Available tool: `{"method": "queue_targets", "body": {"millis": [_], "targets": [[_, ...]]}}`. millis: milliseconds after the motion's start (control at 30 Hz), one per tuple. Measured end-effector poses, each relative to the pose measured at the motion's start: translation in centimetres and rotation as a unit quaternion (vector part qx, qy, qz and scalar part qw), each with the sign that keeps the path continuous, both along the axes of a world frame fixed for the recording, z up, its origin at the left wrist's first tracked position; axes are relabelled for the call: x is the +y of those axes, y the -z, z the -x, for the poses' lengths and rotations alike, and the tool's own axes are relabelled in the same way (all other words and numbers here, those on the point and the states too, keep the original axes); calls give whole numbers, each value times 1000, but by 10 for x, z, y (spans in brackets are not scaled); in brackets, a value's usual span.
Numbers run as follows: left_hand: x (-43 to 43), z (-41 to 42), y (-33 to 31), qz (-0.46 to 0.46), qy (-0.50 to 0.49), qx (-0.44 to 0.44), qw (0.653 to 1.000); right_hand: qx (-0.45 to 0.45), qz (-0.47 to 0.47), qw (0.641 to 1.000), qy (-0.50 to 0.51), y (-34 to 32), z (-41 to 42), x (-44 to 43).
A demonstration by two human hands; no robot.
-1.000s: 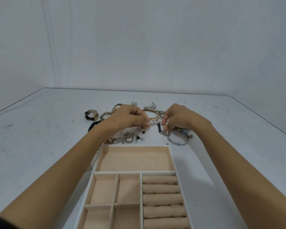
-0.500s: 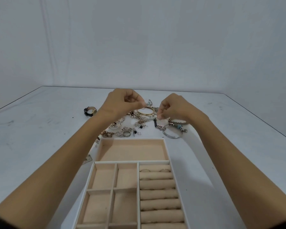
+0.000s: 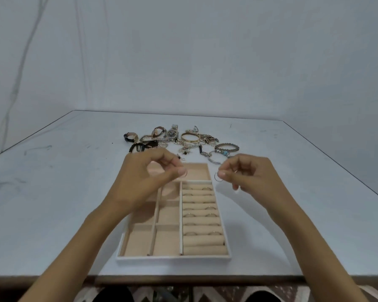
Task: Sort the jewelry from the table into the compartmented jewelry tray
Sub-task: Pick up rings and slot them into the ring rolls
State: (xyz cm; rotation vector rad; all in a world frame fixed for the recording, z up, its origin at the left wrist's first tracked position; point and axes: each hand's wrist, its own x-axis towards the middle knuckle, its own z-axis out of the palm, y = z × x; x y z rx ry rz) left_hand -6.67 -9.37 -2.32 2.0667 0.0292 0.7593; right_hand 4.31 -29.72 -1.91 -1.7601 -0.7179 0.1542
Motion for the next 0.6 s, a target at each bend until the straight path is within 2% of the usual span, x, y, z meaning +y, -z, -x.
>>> {"method": "queue_targets", "body": {"millis": [167,333,600], "targets": [[-6,38,17,7,-11,-31,999,-15,11,999,-44,11,40,-24],[-15,57,20,-52,-34,-59,996,-45,70,991,-107,14,65,-35],[-27,62,36,-89,-51,-84,991,-186,156,968,-64,27,67,-32]]}}
